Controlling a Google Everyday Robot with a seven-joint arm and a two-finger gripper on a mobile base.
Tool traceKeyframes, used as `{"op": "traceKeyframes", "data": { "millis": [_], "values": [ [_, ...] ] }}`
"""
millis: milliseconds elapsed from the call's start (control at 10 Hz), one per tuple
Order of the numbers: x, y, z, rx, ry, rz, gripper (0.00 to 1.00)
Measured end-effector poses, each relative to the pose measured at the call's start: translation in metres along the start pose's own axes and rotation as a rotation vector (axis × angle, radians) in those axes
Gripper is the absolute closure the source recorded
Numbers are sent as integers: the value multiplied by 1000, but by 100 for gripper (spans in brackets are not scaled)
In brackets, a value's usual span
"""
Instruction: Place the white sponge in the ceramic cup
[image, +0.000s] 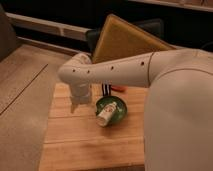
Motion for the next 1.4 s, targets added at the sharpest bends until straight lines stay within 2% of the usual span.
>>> {"op": "traceKeyframes", "data": {
  "millis": [1100, 1200, 1300, 1400],
  "values": [
    [-1, 0, -1, 4, -8, -6, 35],
    [-9, 0, -4, 14, -42, -16, 35],
    [-27, -5, -11, 26, -105, -26, 35],
    [-53, -16, -25, 41, -190, -44, 35]
  ]
}}
